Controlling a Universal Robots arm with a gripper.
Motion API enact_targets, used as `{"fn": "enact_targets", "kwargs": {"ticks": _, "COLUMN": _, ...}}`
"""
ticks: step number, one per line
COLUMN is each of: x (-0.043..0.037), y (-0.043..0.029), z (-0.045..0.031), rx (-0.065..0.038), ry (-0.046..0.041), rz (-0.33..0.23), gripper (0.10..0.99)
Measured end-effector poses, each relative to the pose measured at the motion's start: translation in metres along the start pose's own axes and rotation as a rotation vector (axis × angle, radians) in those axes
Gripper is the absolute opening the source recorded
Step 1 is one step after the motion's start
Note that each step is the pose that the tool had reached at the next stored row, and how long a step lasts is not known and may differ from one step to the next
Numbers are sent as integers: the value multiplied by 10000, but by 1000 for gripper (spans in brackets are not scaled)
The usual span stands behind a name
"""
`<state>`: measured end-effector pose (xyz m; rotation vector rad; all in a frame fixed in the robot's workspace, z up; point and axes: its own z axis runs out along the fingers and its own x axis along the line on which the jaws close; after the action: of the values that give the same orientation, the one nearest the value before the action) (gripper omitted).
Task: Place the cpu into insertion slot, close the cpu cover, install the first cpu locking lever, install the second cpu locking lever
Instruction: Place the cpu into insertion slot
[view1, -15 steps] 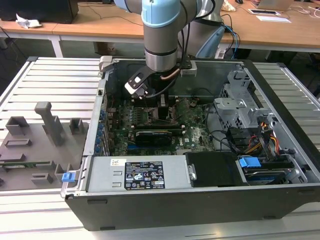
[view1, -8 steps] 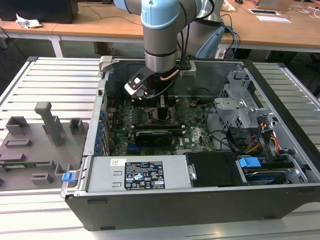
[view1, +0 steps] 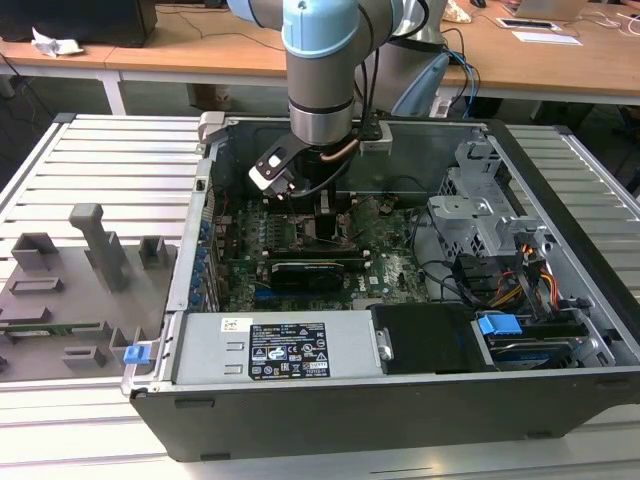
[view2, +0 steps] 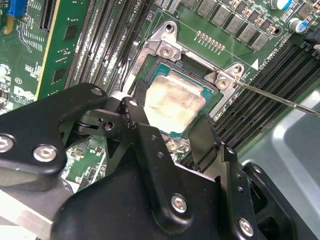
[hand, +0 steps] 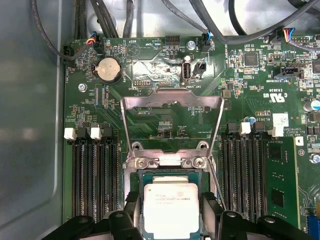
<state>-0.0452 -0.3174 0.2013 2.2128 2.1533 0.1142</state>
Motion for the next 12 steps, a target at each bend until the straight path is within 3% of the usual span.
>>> {"fn": "enact_targets", "kwargs": {"ticks": 4, "x": 0, "y": 0, "z": -3, "rx": 0, "ry": -1, "rz": 0, "gripper": 608}}
{"fn": "enact_targets", "kwargs": {"ticks": 11, "x": 1, "y": 6, "z": -72, "rx": 0, "ry": -6, "rz": -1, "gripper": 596}}
{"fn": "enact_targets", "kwargs": {"ticks": 12, "x": 1, "y": 7, "z": -81, "rx": 0, "ry": -7, "rz": -1, "gripper": 529}}
